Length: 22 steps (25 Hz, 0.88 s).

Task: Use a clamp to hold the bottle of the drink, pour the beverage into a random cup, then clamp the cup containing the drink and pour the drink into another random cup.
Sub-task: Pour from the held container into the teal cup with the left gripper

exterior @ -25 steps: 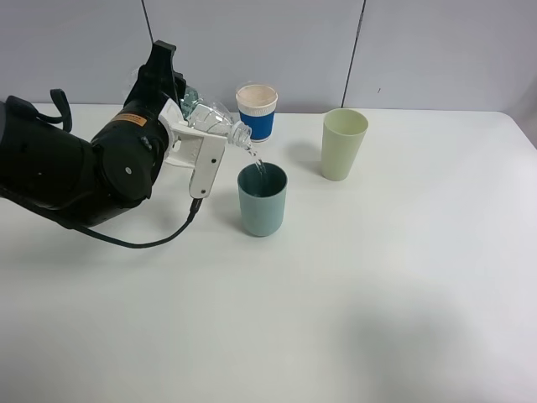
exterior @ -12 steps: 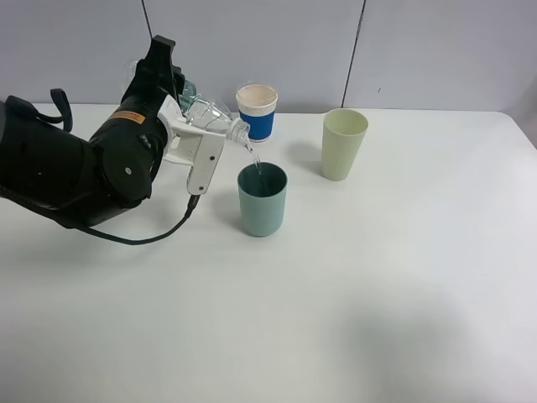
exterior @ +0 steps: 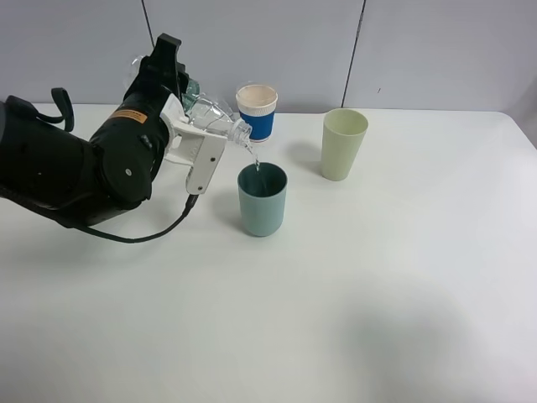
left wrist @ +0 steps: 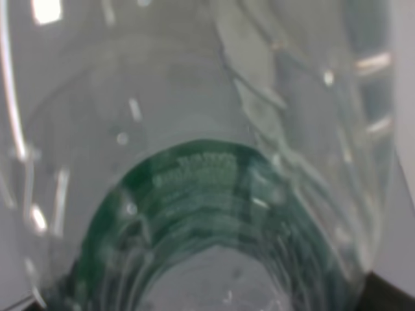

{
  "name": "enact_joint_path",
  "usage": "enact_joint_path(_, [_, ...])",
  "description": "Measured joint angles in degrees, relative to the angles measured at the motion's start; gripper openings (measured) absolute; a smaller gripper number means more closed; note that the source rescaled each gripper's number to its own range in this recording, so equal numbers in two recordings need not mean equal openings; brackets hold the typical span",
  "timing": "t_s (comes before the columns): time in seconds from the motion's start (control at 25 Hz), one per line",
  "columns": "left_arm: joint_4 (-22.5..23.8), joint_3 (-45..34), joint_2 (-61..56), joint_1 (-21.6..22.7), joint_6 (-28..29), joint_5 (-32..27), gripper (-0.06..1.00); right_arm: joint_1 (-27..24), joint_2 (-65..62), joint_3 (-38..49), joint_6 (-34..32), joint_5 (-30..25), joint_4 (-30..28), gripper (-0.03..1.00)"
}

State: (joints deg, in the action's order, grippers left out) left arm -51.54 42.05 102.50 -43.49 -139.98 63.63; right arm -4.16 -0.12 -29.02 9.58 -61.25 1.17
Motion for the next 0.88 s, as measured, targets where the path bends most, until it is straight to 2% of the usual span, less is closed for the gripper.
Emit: enact_joint_path(0.88, [8.87, 0.0, 0.0, 0.0, -2.69, 2.79, 0.0, 0.0, 0.0, 0.0, 0.0, 0.0, 0.0, 0.52])
